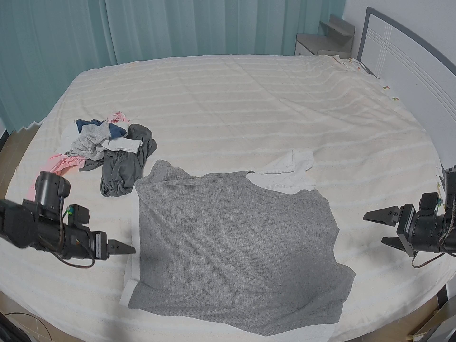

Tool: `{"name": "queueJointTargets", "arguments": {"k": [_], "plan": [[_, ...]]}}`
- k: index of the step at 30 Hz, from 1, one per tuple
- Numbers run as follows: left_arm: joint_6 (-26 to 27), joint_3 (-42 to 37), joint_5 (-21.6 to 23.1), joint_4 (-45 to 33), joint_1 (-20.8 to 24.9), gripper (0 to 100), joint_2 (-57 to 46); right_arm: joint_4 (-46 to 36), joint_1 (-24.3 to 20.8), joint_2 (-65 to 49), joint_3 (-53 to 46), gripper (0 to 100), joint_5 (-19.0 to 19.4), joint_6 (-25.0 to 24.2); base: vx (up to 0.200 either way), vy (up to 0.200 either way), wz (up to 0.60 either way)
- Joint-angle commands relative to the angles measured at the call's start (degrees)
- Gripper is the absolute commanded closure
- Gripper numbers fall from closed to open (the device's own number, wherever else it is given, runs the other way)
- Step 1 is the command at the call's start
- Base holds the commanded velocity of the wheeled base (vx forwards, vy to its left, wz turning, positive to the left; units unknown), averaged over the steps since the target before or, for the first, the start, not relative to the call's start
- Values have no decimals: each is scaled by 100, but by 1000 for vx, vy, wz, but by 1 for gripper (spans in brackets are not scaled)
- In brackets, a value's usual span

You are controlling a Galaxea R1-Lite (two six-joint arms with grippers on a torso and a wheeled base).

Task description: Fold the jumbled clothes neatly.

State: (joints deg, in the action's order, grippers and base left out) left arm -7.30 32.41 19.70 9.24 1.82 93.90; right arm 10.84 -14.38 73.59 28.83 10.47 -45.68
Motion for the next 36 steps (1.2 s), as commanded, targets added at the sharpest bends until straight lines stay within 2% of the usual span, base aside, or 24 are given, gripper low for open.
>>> {"name": "queueJointTargets", "arguments": {"k": [1, 6, 10, 16, 28, 36], "plan": [[-395, -1624, -573, 1818, 170, 0, 981, 15, 15, -144, -194, 0, -10, -20, 0, 0, 0], [-1045, -1607, -669, 2486, 337, 0, 1341, 15, 15, -144, -194, 0, -10, -20, 0, 0, 0], [-1133, -1607, -959, 2679, 521, 0, 1622, 15, 15, -144, -194, 0, -19, -20, 0, 0, 0], [-1643, -1422, -1003, 2943, 768, 0, 1798, 24, 15, -152, -194, 0, -19, -20, 0, 0, 0], [-1731, -1246, -1407, 3339, 917, 0, 2352, 24, 15, -196, -194, 0, -10, -20, 0, 0, 0], [-2170, -1000, -1460, 3339, 1110, 0, 2492, 24, 15, -196, -202, 0, -10, -20, 0, 0, 0]]}}
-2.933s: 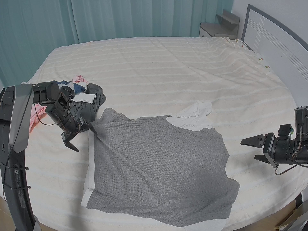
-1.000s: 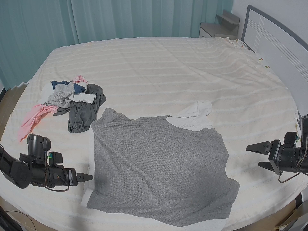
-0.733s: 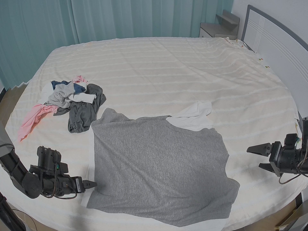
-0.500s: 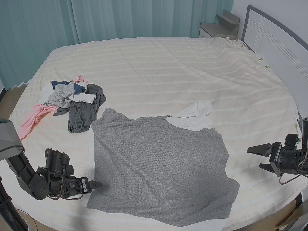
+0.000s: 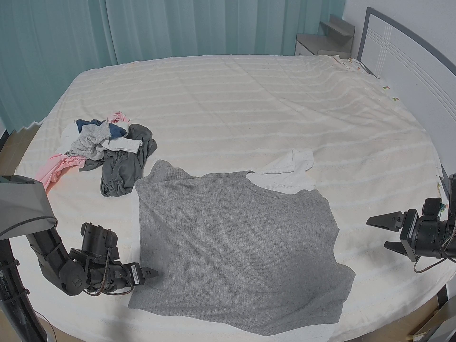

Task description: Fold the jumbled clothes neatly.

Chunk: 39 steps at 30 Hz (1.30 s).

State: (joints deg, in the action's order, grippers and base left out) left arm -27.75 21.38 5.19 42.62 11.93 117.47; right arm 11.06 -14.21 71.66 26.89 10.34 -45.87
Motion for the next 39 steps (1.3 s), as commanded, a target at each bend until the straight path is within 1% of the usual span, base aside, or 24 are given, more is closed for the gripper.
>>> {"name": "queueJointTargets", "arguments": {"k": [1, 4, 5, 15, 22, 29, 33, 39], "plan": [[-179, 121, -18, 1, 116, 0, 180, 2, -2, -3, -9, 0, 3, -1, 0, 0, 0], [-240, 182, -168, 1, 151, 0, 294, 2, -2, -3, 0, 0, 3, -1, 0, 0, 0], [-240, 182, -194, 1, 160, 100, 338, 2, -2, -3, 0, 0, 3, -1, 0, 0, 0], [-240, 182, -220, 10, 169, 100, 426, 11, -2, -3, 0, 0, 12, -1, 0, 0, 0], [-249, 156, -493, 10, 99, 100, 356, 2, -2, -3, -17, 0, 12, -1, 0, 0, 0], [-240, 59, -511, 1, -148, 100, -13, 2, -2, -3, -114, 0, 12, -1, 0, 0, 0], [-240, 41, -502, 1, -455, 100, -339, 2, -2, -3, -123, 0, 3, -1, 0, 0, 0], [-231, -99, -502, 1, -719, 100, -391, -7, -2, -3, -123, 0, 3, -1, 0, 0, 0]]}}
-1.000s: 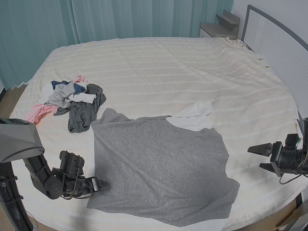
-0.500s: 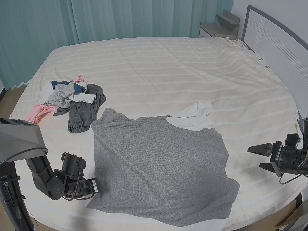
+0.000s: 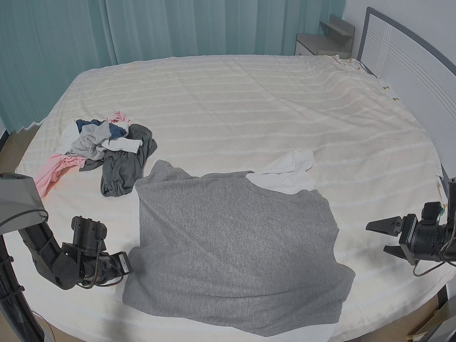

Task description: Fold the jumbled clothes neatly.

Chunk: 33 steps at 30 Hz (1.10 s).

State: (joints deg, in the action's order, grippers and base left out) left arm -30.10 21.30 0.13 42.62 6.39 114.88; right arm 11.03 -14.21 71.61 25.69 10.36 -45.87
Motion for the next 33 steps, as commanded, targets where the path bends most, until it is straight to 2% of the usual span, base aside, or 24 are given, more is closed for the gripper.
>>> {"name": "queueJointTargets", "arguments": {"k": [1, 9, 19, 27, 33], "plan": [[4, -117, 4, 1, -191, 100, -133, -5, -2, 11, -2, 0, 10, -1, 0, 0, 0], [-5, -346, -5, 10, -270, 100, -142, -31, -2, 11, -20, 0, 10, -9, 0, 0, 0], [13, -381, 22, 1, -753, 100, -361, 4, -2, -68, -345, 0, 1, -1, 0, 0, 0], [22, -636, 66, 1, -771, 100, -467, 4, -2, 20, -363, 0, 10, -9, 0, 0, 0], [39, -653, 66, 1, -964, 100, -555, -5, -2, 2, -442, 0, 10, -9, 0, 0, 0]]}}
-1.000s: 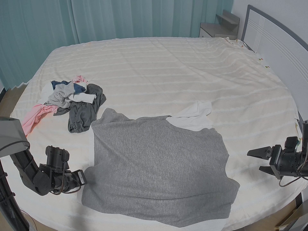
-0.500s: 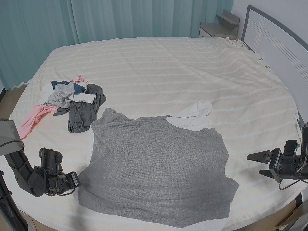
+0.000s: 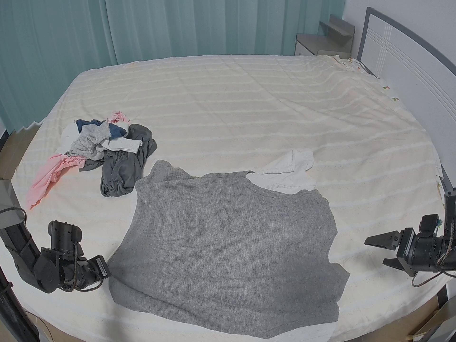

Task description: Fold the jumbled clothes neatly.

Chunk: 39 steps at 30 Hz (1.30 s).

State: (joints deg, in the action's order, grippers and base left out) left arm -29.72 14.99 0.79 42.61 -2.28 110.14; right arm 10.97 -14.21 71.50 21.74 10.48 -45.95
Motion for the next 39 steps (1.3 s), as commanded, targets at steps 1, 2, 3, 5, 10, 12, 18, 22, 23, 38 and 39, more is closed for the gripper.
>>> {"name": "queueJointTargets", "arguments": {"k": [1, 2, 3, 5, 10, 12, 18, 22, 23, 38, 39], "plan": [[1, -23, 9, -7, -124, 100, -89, 1, -2, 13, -47, 0, 6, -2, 0, 0, 0], [1, -23, 9, -7, -124, 100, -89, 1, -2, 13, -47, 0, 6, -2, 0, 0, 0], [1, -58, 9, -15, -203, 100, -151, 10, -2, 13, -64, 0, -2, -2, 0, 0, 0], [1, -137, 44, -15, -317, 100, -230, 10, 6, 13, -73, 0, -2, -2, 0, 0, 0], [19, -287, 184, -7, -343, 100, -230, 10, -2, 40, -73, 0, 6, -2, 0, 0, 0], [19, -313, 184, 2, -343, 100, -195, 10, -2, 66, -73, 0, 15, -2, 0, 0, 0], [-16, -304, 184, 2, -326, 100, -160, 10, -2, 242, -117, 0, -2, -11, 0, 0, 0], [-34, -304, 193, 2, -326, 100, -160, 10, -20, 233, -161, 0, -2, -11, 0, 0, 0], [-34, -304, 193, 2, -317, 100, -160, 10, -29, 207, -178, 0, -2, -11, 0, 0, 0], [-157, -585, 211, -833, -264, 0, -1118, 10, -11, -286, -829, 0, -11, -20, 0, 0, 0], [-254, -585, 211, -974, -255, 0, -1197, 10, -2, -338, -890, 0, -11, -20, 0, 0, 0]]}}
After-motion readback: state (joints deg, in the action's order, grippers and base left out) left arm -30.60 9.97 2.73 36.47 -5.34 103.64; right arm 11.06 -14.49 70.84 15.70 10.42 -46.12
